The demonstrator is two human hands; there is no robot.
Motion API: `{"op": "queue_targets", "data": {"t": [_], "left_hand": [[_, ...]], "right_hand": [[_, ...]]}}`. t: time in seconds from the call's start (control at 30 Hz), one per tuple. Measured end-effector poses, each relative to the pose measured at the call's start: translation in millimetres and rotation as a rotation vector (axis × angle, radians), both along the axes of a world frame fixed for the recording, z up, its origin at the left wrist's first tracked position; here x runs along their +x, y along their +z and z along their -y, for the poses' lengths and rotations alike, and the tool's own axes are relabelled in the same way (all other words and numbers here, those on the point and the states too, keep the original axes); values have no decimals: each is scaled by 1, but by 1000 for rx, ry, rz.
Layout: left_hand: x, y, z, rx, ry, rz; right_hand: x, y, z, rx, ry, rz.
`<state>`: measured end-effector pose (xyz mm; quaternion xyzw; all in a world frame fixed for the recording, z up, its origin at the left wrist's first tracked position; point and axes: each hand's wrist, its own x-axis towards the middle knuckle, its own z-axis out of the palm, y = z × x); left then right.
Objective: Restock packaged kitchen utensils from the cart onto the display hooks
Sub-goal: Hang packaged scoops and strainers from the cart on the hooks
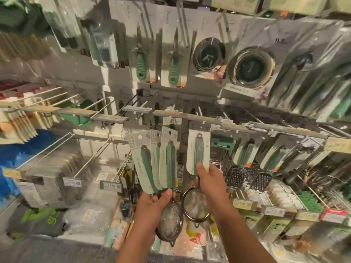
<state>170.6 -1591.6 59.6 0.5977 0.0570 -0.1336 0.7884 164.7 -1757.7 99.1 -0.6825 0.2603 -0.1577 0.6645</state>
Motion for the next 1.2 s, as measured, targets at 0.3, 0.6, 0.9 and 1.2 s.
{"op": "queue_targets", "data": {"t": [0.3,0.6,0.9,1.2], "left_hand": [[11,10,11,13,42,-12],[20,14,24,-12,18,32],[21,13,30,-35,-21,-41],[28,9,37,-114,30,-140]], "right_hand": [[37,10,22,11,79,-68],[35,3,-6,107,320,-103],[33,-14,-4,234,300,23],[10,-20,17,194,298,45]]}}
